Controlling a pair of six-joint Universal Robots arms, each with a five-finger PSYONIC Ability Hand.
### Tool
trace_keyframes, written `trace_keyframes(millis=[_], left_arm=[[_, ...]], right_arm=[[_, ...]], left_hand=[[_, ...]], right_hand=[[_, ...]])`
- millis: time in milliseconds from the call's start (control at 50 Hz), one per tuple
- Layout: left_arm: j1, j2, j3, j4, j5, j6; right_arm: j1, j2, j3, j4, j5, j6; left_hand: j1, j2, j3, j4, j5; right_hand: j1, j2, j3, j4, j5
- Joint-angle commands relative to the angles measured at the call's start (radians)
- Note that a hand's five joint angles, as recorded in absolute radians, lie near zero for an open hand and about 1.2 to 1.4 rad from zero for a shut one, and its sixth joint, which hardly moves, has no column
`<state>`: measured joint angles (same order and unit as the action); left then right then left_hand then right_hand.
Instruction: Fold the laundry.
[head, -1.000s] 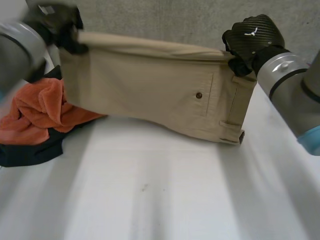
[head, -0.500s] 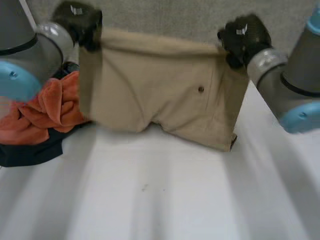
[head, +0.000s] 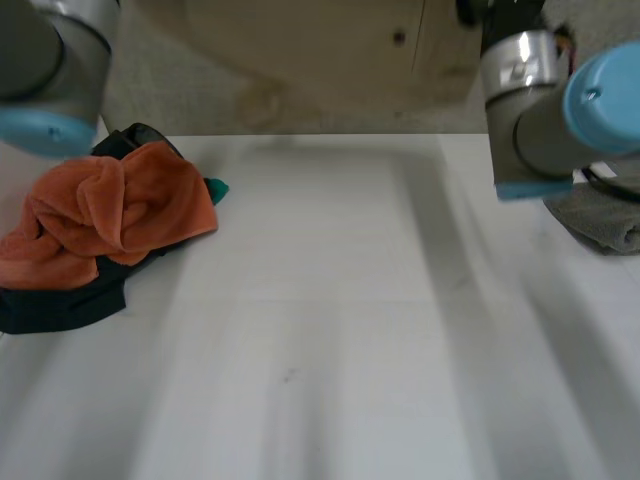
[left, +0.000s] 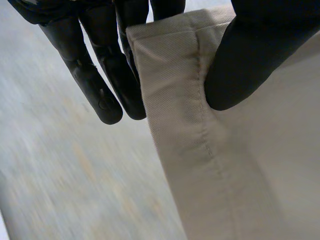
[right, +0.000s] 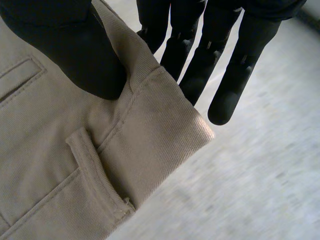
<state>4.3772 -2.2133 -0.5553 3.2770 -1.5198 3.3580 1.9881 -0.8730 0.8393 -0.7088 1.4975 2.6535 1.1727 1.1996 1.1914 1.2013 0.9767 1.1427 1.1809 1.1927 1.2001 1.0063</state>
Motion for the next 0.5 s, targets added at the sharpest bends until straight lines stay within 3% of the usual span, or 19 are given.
trace_keyframes(millis=[20, 160, 280, 360, 500], left_arm=[[-0.028, 0.007, -0.398, -0.007, 0.007, 0.008], [-0.048, 0.024, -0.612, -0.063, 0.021, 0.02], [-0.071, 0.112, -0.696, -0.224, 0.044, 0.044], [-0.081, 0.197, -0.747, -0.425, 0.049, 0.096], [-0.122, 0.29, -0.85, -0.755, 0.075, 0.225]], right_arm=[[-0.015, 0.06, 0.254, 0.069, -0.108, -0.041], [-0.025, 0.049, 0.486, 0.121, -0.138, -0.188], [-0.02, -0.085, 0.607, 0.276, -0.1, -0.257], [-0.021, -0.251, 0.675, 0.531, -0.073, -0.302], [-0.037, -0.409, 0.756, 0.966, -0.077, -0.411]], left_hand=[[0.224, 0.197, 0.205, 0.195, 0.245], [0.224, 0.197, 0.205, 0.195, 0.245], [0.224, 0.197, 0.205, 0.195, 0.245], [0.224, 0.197, 0.205, 0.195, 0.245], [0.224, 0.197, 0.205, 0.195, 0.245]], right_hand=[[0.254, 0.215, 0.204, 0.196, 0.215], [0.254, 0.215, 0.204, 0.196, 0.215], [0.254, 0.215, 0.204, 0.196, 0.215], [0.254, 0.215, 0.204, 0.196, 0.215], [0.254, 0.215, 0.204, 0.196, 0.215]])
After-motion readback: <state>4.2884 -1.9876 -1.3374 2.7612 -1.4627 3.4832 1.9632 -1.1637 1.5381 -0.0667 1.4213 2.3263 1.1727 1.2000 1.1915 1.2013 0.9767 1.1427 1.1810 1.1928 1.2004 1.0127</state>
